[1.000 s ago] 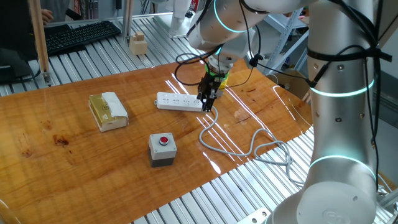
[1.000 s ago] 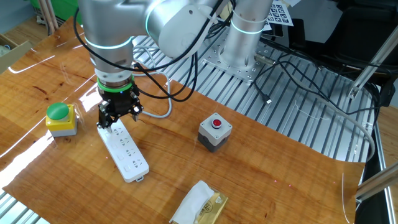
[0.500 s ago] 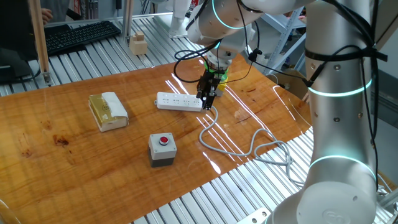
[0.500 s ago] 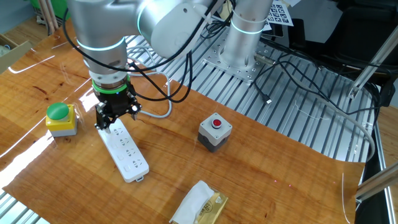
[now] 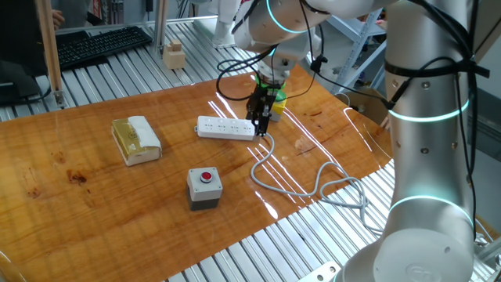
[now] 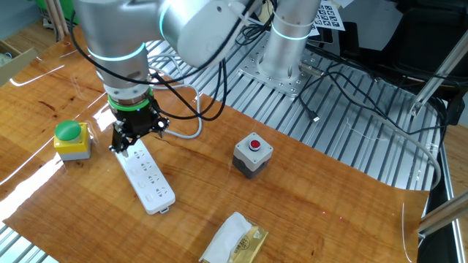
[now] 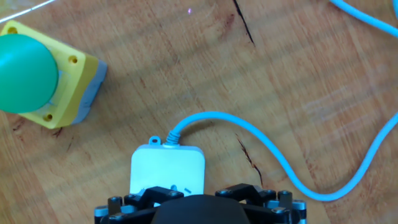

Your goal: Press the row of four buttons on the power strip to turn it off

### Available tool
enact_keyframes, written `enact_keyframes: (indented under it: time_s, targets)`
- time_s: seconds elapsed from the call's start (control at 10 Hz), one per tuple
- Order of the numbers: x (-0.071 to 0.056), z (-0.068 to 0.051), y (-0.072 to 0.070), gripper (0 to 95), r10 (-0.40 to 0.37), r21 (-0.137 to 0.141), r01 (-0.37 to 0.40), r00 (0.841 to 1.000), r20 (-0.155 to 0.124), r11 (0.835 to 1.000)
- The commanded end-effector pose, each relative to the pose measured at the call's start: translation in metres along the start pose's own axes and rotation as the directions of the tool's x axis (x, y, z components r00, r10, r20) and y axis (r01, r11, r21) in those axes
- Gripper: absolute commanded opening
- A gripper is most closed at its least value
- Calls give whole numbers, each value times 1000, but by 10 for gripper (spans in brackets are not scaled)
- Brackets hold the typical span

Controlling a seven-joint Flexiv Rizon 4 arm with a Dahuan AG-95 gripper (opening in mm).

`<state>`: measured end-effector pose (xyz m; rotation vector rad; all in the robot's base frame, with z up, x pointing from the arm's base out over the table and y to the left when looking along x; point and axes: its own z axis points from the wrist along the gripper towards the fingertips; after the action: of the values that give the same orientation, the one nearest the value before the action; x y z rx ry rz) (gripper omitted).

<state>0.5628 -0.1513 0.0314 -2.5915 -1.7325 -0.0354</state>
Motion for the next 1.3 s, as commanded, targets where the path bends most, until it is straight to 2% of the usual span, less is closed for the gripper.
enact_keyframes:
  time_s: [0.1,0.4,0.5,0.8,1.3]
  targets:
    - [1,-3,-2,950,-5,7,5,1000,-20,1000]
    - [2,0,-2,950,-8,9,9,1000,-29,1000]
    - [2,2,-2,760,-7,9,7,1000,-30,1000]
    - [4,6,-2,760,-5,5,6,1000,-29,1000]
    - [4,5,6,760,1,2,-1,1000,-29,1000]
